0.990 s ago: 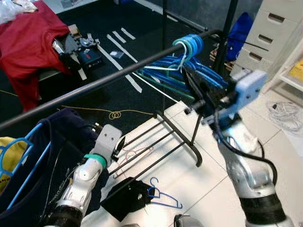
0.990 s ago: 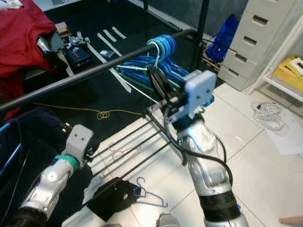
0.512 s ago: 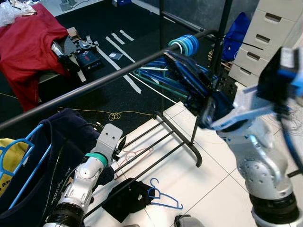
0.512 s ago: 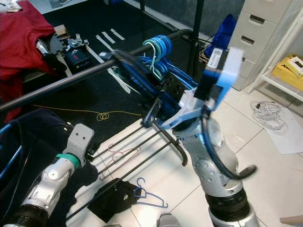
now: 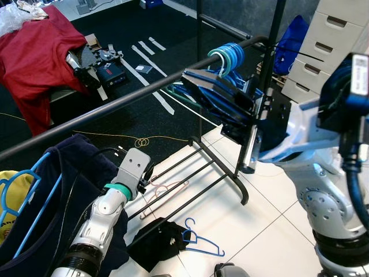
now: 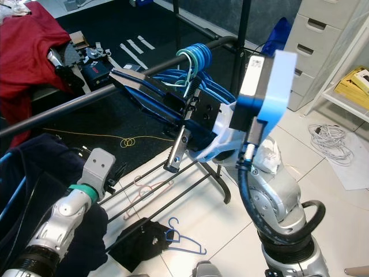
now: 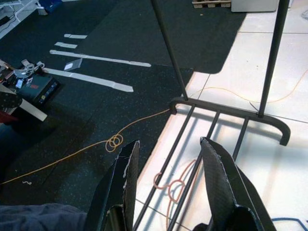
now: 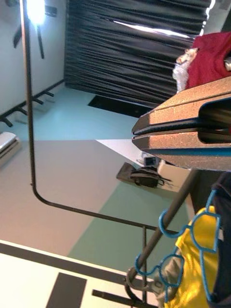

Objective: Hang hanger

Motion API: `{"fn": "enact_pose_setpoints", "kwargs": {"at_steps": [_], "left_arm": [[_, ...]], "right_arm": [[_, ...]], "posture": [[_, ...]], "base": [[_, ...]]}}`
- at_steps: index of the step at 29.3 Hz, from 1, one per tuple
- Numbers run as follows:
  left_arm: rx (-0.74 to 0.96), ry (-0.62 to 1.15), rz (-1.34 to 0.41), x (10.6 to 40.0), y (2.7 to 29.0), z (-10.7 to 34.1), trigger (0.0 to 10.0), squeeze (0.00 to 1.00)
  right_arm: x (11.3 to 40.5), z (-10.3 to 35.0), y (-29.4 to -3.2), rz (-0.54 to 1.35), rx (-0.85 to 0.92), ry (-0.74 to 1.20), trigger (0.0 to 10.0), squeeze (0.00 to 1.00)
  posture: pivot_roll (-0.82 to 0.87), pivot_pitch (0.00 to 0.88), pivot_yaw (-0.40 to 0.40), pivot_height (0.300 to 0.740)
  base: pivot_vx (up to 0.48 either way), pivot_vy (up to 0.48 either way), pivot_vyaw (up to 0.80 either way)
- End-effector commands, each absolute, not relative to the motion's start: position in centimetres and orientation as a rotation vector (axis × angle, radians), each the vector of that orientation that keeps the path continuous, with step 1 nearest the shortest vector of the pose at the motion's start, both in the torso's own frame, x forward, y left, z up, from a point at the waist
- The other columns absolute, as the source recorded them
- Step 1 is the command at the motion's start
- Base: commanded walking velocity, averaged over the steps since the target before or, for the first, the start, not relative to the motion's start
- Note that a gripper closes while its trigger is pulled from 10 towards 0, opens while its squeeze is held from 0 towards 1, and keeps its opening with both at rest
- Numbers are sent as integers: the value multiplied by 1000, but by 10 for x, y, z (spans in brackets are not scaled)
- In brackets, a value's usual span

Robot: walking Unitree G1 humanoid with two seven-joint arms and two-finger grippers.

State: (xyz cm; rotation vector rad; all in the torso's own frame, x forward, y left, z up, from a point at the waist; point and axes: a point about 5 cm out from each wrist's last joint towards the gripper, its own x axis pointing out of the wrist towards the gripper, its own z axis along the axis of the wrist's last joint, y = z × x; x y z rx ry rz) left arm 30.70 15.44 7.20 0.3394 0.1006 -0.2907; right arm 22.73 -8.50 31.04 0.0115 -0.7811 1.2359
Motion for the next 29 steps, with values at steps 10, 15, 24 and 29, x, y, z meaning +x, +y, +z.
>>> {"fn": "enact_pose_setpoints", "kwargs": {"at_steps": [10, 15, 24, 29], "left_arm": [[361, 174, -309, 294, 164, 54, 10000, 0], [354, 215, -303, 287, 170, 46, 10000, 0], [324, 229, -283, 283, 167, 41, 10000, 0], [323, 225, -284, 283, 164, 41, 10000, 0]], "right_arm": [[275, 183, -122, 813, 60, -244, 10000, 0], [282, 111, -154, 478, 69, -13, 10000, 0], [277, 57, -186, 105, -28, 147, 10000, 0], [280, 58, -184, 105, -59, 119, 10000, 0]], "posture": [[-105, 12, 126, 740], [-110, 21, 121, 740], [-113, 33, 103, 740], [-113, 41, 90, 740]], "base": [[0, 0, 0], [0, 0, 0], [0, 0, 0], [0, 0, 0]]}}
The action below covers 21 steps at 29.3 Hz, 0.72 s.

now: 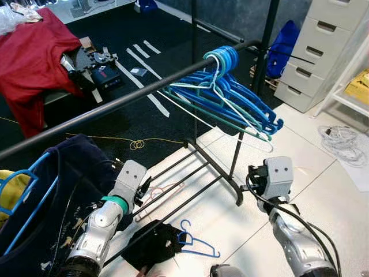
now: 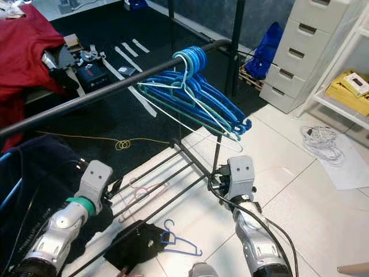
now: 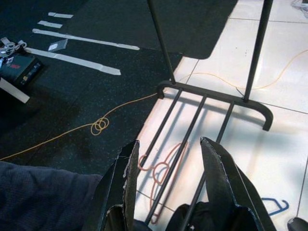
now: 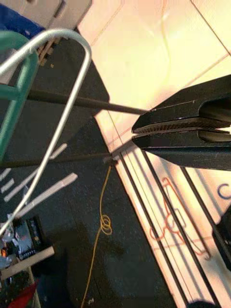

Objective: Hang hanger

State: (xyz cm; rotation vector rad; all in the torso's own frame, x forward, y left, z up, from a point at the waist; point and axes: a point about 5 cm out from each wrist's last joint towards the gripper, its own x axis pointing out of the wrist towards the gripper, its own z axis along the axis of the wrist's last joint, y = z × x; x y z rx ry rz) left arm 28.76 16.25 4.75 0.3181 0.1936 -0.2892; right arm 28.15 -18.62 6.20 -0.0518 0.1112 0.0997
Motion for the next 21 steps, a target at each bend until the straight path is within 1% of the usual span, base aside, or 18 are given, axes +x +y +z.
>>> {"fn": "enact_pose_setpoints", "kwargs": {"at_steps": [1, 6, 12, 15, 21], "left_arm": [[324, 225, -285, 283, 164, 41, 10000, 0], [315, 215, -280, 284, 161, 43, 10000, 0], [299, 218, -260, 285, 162, 43, 10000, 0], [309, 211, -267, 289, 158, 42, 10000, 0], [295, 210, -273, 292, 153, 43, 10000, 0]], "right_arm": [[281, 57, -182, 110, -63, 112, 10000, 0], [288, 57, -172, 118, -103, 70, 10000, 0], [289, 56, -173, 108, -137, 58, 10000, 0], [290, 56, -179, 91, -159, 38, 10000, 0], [291, 58, -180, 102, -172, 12, 10000, 0]], "posture": [[-113, 41, 90, 740], [-107, 55, 77, 740], [-108, 44, 75, 740], [-136, 19, 89, 740], [-138, 31, 91, 740]], "base": [[0, 0, 0], [0, 0, 0], [0, 0, 0], [0, 0, 0], [0, 0, 0]]}}
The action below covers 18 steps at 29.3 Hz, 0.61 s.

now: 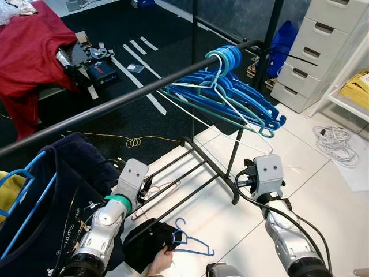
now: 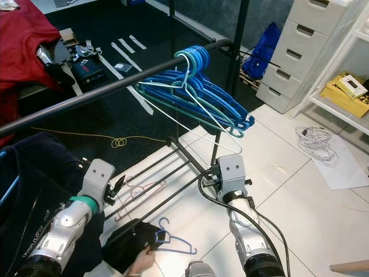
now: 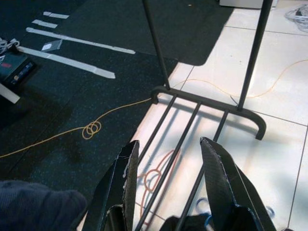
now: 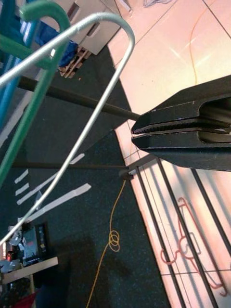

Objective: Hang hanger

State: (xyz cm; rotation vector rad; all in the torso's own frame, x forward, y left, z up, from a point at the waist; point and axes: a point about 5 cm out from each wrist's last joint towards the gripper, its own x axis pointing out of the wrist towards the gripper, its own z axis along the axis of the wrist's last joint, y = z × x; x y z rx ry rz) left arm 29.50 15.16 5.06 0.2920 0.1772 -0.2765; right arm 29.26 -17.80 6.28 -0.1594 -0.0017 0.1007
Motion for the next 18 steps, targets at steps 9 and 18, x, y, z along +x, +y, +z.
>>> {"fn": "enact_pose_setpoints", "kwargs": {"at_steps": [9, 18], "left_arm": [[277, 205, -251, 288, 156, 44, 10000, 0], [306, 231, -213, 282, 170, 39, 10000, 0]], "right_arm": [[294, 57, -170, 113, -151, 19, 10000, 0], [293, 50, -160, 140, -120, 60, 10000, 0]], "posture": [[-99, 56, 68, 740], [-82, 54, 59, 740]], "base": [[0, 0, 0], [0, 0, 0]]}}
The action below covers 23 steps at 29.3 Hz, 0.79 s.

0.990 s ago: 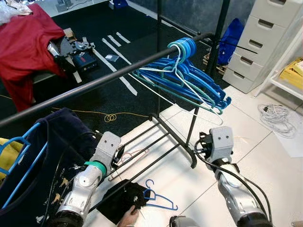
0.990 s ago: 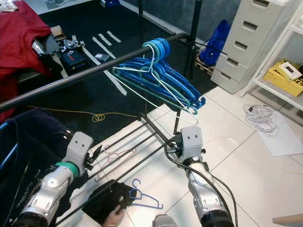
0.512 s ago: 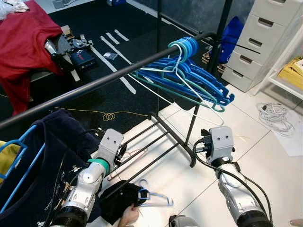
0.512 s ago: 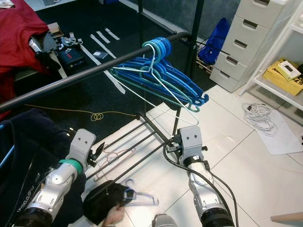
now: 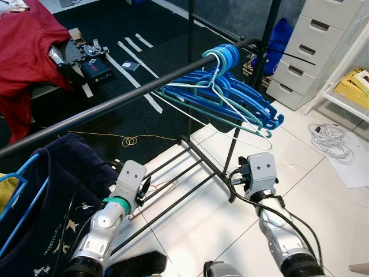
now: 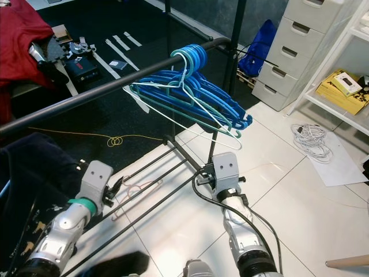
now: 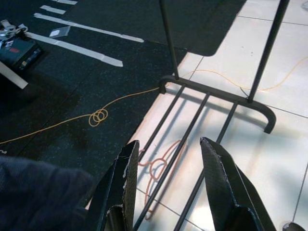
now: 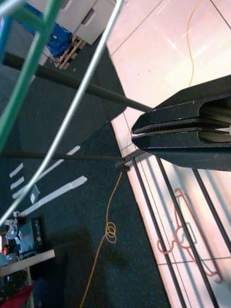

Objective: Hang hanger

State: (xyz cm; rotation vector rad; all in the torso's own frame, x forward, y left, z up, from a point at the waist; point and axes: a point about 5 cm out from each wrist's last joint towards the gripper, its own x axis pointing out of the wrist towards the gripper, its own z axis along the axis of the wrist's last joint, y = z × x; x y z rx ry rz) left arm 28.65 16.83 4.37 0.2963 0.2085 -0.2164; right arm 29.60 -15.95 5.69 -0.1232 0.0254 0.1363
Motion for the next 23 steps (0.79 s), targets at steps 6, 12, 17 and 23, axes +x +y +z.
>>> {"fn": "enact_pose_setpoints", "kwargs": {"at_steps": [6, 12, 17, 23], "left_arm": [[274, 232, -217, 284, 163, 39, 10000, 0], [288, 221, -231, 289, 158, 41, 10000, 0], [293, 222, -231, 289, 159, 40, 10000, 0], [286, 212, -228, 291, 157, 43, 10000, 0]], "right_arm": [[294, 54, -157, 182, -172, 42, 10000, 0], [292, 57, -159, 202, -204, 17, 10000, 0], [297, 68, -154, 228, -233, -29, 10000, 0], [299, 85, -138, 356, -302, -103, 10000, 0]], "posture": [[-121, 57, 55, 740], [-119, 50, 61, 740], [-122, 44, 58, 740], [-125, 29, 49, 740]], "base": [[0, 0, 0], [0, 0, 0], [0, 0, 0], [0, 0, 0]]}}
